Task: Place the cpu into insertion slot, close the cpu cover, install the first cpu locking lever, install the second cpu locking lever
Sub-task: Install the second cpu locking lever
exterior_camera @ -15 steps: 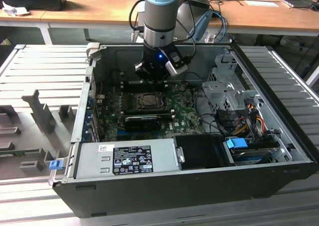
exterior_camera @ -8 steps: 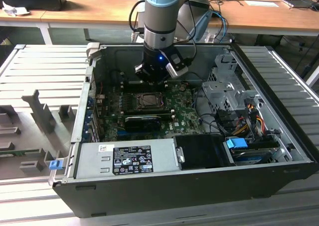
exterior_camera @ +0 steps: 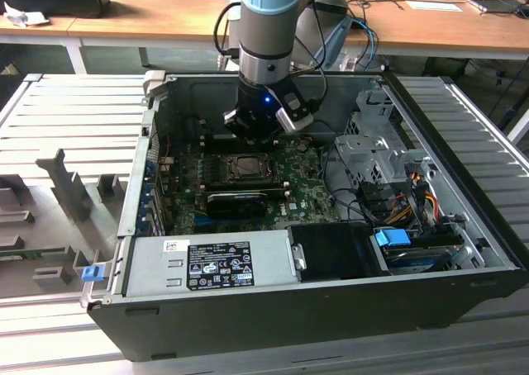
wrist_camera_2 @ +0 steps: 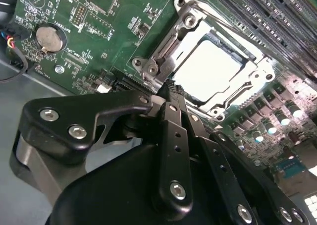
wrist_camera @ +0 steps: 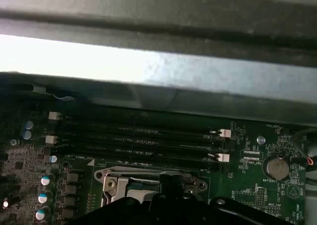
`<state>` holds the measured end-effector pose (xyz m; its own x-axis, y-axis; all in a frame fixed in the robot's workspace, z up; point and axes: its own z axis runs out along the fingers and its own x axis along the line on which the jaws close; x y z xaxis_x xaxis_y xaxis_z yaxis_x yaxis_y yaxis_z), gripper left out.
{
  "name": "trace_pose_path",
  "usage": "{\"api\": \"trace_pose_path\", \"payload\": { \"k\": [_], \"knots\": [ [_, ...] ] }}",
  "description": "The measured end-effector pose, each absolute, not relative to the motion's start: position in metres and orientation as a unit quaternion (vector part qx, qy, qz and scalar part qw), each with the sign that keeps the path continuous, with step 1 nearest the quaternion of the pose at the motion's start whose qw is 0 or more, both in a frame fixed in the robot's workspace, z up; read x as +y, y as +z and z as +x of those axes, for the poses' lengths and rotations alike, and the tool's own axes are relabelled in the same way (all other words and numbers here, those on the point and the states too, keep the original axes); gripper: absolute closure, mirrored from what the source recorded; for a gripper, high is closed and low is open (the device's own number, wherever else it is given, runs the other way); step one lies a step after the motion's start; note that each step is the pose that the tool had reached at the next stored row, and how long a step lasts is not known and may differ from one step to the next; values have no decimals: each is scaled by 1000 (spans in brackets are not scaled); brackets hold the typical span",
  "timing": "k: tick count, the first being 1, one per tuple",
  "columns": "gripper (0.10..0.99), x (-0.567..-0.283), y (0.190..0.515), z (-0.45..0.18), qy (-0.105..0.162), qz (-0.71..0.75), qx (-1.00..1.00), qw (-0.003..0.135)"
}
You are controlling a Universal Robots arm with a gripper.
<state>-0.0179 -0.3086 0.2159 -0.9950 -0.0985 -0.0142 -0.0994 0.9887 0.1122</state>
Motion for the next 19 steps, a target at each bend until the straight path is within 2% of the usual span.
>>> {"api": "trace_pose_path", "payload": {
  "k": [7, 10, 19],
  "knots": [
    [980, -310, 246, -18, 56, -50, 997, 4],
    [980, -312, 248, -18, 57, -50, 997, 4],
    [980, -350, 246, -18, 60, -50, 997, 5]
  ]
}}
